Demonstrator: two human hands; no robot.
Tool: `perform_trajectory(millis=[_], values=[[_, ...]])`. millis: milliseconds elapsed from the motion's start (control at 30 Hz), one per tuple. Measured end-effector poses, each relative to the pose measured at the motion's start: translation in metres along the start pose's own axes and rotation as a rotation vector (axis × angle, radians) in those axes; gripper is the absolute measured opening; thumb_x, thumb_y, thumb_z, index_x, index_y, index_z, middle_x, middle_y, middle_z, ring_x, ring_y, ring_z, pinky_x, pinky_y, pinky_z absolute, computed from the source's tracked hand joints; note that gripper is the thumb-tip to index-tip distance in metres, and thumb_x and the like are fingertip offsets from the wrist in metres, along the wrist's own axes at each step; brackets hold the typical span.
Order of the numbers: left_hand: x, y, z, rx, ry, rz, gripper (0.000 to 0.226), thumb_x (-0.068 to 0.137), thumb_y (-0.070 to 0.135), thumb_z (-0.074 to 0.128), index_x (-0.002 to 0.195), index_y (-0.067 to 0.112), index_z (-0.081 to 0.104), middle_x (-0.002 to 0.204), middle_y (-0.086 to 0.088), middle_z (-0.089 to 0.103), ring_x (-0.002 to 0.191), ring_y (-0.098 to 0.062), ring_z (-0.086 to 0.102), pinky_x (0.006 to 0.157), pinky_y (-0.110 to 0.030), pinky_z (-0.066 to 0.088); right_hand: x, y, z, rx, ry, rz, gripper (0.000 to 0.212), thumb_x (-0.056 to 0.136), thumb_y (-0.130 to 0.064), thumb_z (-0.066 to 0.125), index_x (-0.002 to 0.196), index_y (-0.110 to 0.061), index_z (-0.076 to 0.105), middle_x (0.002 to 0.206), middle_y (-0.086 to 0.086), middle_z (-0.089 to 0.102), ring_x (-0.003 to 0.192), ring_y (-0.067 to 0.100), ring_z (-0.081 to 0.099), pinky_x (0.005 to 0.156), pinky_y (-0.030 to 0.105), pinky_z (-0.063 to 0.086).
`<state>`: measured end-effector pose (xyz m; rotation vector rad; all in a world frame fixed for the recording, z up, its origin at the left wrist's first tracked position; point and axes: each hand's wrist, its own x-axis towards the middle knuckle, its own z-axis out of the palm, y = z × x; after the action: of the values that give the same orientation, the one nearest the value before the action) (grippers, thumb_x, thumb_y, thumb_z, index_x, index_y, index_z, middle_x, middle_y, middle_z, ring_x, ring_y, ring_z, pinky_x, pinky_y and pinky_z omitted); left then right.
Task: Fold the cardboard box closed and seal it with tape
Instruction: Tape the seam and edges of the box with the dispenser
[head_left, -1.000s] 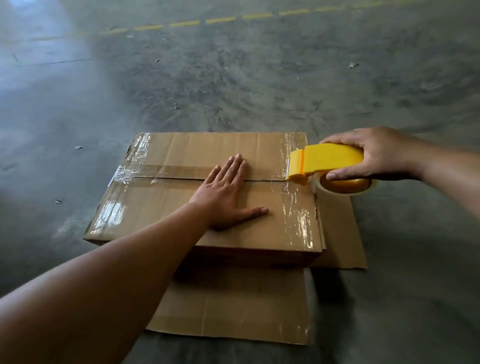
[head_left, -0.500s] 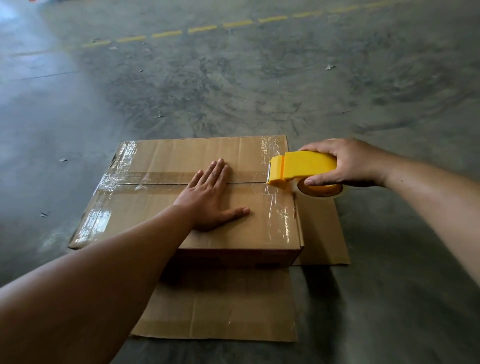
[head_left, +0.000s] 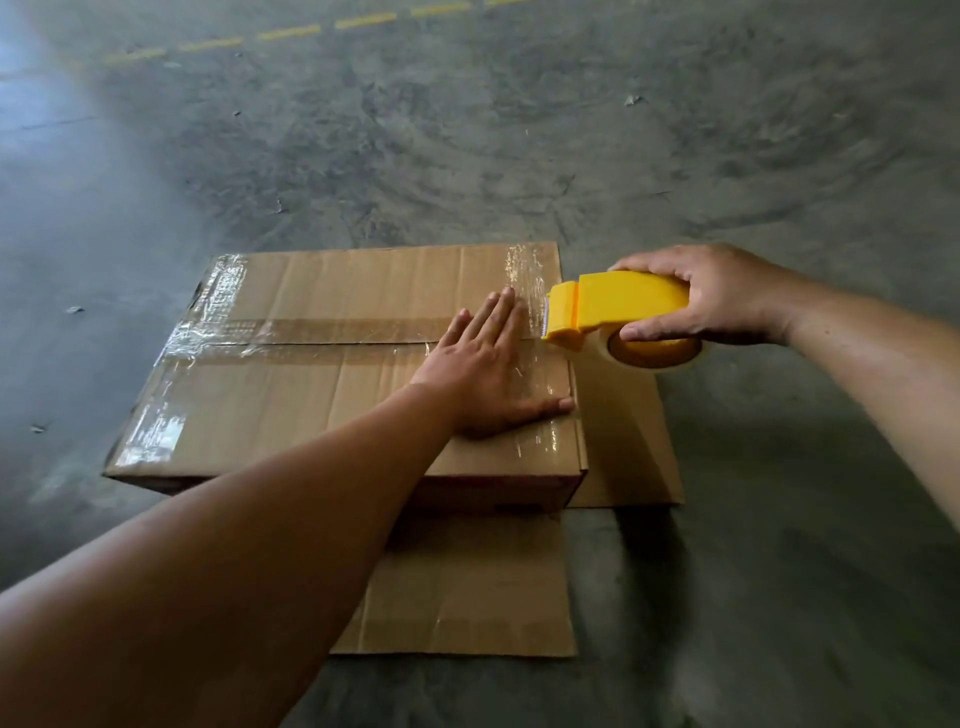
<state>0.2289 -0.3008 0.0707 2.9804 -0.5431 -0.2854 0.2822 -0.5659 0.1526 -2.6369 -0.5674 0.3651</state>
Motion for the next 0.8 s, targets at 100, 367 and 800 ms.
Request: perform_trajectory(millis=[100, 367, 800], values=[[0.001, -0.001, -0.001, 0.017, -0.004, 0.013, 0.126, 0.069, 0.099, 0.021, 0.156, 0.016, -0.016, 0.162, 0.000, -0.025, 0.147, -0.013, -0.026, 0.122, -0.039, -0.010, -0.016, 0.024, -0.013, 0.020, 0.031, 0.071, 0.087, 0.053, -0.069, 0.068, 0.134, -0.041, 0.049, 0.137, -0.007, 0.053, 0.112, 0.008, 0.046, 0.089, 0.026, 0.034], [0.012, 0.027, -0.010, -0.016, 0.061, -0.134, 0.130, 0.065, 0.100, 0.020, 0.158, 0.010, 0.006, 0.167, -0.008, 0.000, 0.153, -0.025, -0.004, 0.123, -0.050, 0.005, -0.019, 0.034, -0.001, 0.014, 0.028, 0.022, 0.084, 0.059, -0.065, 0.070, 0.135, -0.036, 0.049, 0.133, -0.006, 0.054, 0.112, 0.009, 0.047, 0.087, 0.024, 0.033], [0.030, 0.029, 0.000, 0.013, 0.058, 0.192, 0.084, 0.092, 0.075, 0.020, 0.157, 0.031, -0.011, 0.164, 0.011, -0.015, 0.149, -0.012, -0.020, 0.122, -0.051, -0.002, -0.015, 0.055, 0.020, 0.008, -0.005, 0.011, 0.088, 0.059, -0.068, 0.067, 0.138, -0.036, 0.047, 0.130, -0.007, 0.053, 0.109, 0.007, 0.045, 0.087, 0.023, 0.033]])
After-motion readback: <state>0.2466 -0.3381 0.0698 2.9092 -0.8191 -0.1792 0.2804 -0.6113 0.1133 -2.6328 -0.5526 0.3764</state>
